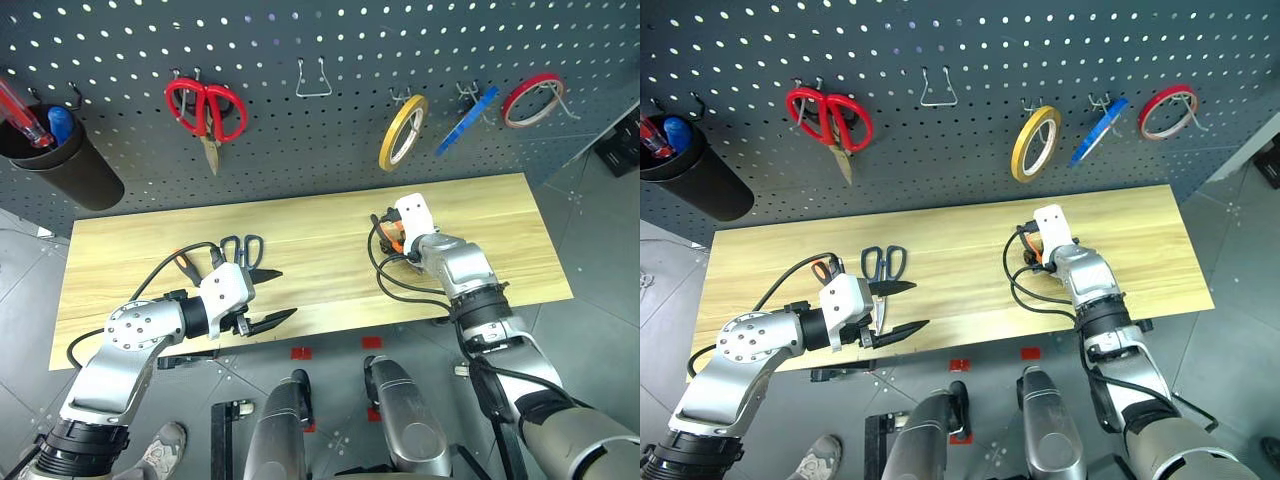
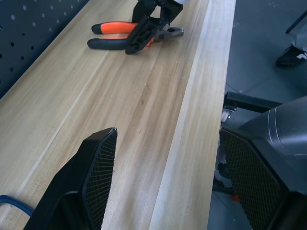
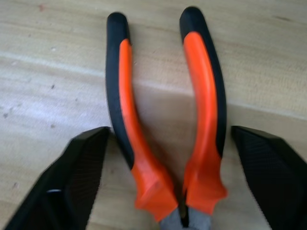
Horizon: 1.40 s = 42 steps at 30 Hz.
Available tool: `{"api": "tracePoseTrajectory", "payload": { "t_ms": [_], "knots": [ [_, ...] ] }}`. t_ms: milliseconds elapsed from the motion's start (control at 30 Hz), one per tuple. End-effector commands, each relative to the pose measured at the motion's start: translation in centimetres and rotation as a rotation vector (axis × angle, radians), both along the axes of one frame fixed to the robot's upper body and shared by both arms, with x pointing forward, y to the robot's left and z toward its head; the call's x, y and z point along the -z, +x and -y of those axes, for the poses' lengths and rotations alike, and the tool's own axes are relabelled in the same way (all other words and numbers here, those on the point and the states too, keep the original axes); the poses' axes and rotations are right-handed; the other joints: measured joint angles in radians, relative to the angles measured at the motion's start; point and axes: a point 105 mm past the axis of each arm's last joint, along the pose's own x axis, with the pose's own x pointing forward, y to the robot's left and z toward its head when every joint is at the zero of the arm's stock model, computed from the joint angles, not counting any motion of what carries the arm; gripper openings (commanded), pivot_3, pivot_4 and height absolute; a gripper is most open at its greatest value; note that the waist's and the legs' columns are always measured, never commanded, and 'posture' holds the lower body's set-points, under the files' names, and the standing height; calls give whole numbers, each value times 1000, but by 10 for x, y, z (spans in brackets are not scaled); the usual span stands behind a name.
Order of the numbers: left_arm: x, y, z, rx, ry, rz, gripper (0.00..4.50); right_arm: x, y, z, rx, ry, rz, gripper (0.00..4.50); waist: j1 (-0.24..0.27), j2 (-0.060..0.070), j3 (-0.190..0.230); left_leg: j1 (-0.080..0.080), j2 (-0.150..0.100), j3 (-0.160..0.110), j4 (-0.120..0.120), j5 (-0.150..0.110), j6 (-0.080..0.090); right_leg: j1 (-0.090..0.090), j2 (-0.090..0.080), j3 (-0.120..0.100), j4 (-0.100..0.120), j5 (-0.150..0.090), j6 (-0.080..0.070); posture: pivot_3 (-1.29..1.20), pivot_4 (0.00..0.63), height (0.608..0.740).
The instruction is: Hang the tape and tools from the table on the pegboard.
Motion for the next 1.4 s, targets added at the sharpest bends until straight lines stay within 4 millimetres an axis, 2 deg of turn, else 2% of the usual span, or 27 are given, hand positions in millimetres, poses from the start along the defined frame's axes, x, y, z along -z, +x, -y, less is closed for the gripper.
{"api": "tracePoseTrajectory", "payload": {
  "t_ms": [33, 67, 167, 233, 333, 400, 533, 567, 633, 733, 800, 967, 1100, 1233, 1400],
  "knots": [
    [-5, -1, -2, -24, -42, 17, 3593, 18, -3, 5, 3, -27, -30, 2923, 0, -3, -2, 0, 0, 0, 0, 0, 0, 0, 0, 0, 0, 0, 0, -315, 363, 740],
    [-7, 0, -4, -37, -60, 15, 3593, 12, -1, 3, -9, -38, 9, 2810, 0, -3, -2, 0, 0, 0, 0, 0, 0, 0, 0, 0, 0, 0, 0, -315, 363, 740],
    [-21, -3, -13, -111, -179, 30, 3593, -36, -7, -23, -64, 28, 223, 2811, 1, -3, -2, 0, 0, 0, 0, 0, 0, -1, 0, 0, 0, 0, 0, -300, 364, 740],
    [-26, -8, -20, -159, -233, 37, 3593, -57, -27, -42, -109, 95, 316, 2811, 0, -3, -2, -2, 1, 0, -2, 2, -3, -3, 0, 1, 0, 0, 0, -296, 373, 740],
    [-30, -17, -26, -209, -302, 40, 3593, -82, -61, -70, -208, 183, 428, 2810, 0, -3, -2, -3, 3, 1, -3, 3, -5, -4, 2, 1, -1, 0, 0, -290, 377, 740],
    [-33, -23, -28, -234, -333, 51, 3593, -95, -77, -83, -233, 270, 476, 2810, 3, -3, -2, -3, 3, 0, -3, 2, -4, -4, 2, 1, -1, 0, 0, -282, 381, 740],
    [-47, -30, -36, -325, -435, 85, 3593, -157, -112, -118, -398, 417, 714, 2810, 19, -3, -2, -2, 3, -1, -2, 2, -3, -4, 2, 1, 0, 1, -2, -266, 385, 740],
    [-50, -31, -35, -332, -440, 86, 3593, -175, -115, -123, -419, 446, 783, 2810, 25, -3, -2, -2, 3, -1, -2, 2, -3, -4, 2, 1, 0, 2, -3, -261, 386, 740],
    [-53, -30, -34, -338, -438, 85, 3593, -198, -117, -129, -446, 458, 884, 2810, 34, -2, -2, -2, 3, -2, -2, 2, -4, -5, 3, 0, 0, 2, -3, -249, 388, 740],
    [-68, -26, -28, -338, -460, 108, 3593, -246, -111, -139, -450, 480, 1072, 2810, 48, -2, -2, -2, 3, -2, -2, 3, -5, -5, 4, -1, 0, 3, -3, -240, 390, 740],
    [-76, -22, -25, -342, -471, 129, 3593, -263, -105, -142, -428, 483, 1147, 2810, 59, -3, -2, -2, 3, -3, -1, 3, -5, -5, 4, -1, 0, 3, -4, -229, 390, 740],
    [-94, -18, -15, -315, -487, 168, 3593, -289, -91, -146, -386, 438, 1307, 2810, 57, -3, -2, -2, 3, -2, -2, 6, -9, -4, 4, -1, -1, 3, -4, -203, 391, 740],
    [-103, -14, -10, -304, -503, 190, 3593, -299, -83, -143, -355, 381, 1404, 2810, 57, -3, -1, -2, 4, -1, -2, 6, -9, -5, 5, -1, -1, 3, -4, -192, 393, 740],
    [-109, -10, -5, -291, -517, 207, 3593, -314, -75, -123, -269, 313, 1525, 2810, 59, -3, -1, -2, 5, -1, -2, 6, -10, -5, 6, -1, -1, 3, -4, -186, 395, 740],
    [-109, -7, 0, -280, -527, 207, 3593, -313, -70, -123, -259, 315, 1525, 2810, 57, -3, -1, -2, 5, 0, -2, 6, -10, -5, 6, -1, -1, 3, -4, -197, 397, 740]
  ]
}}
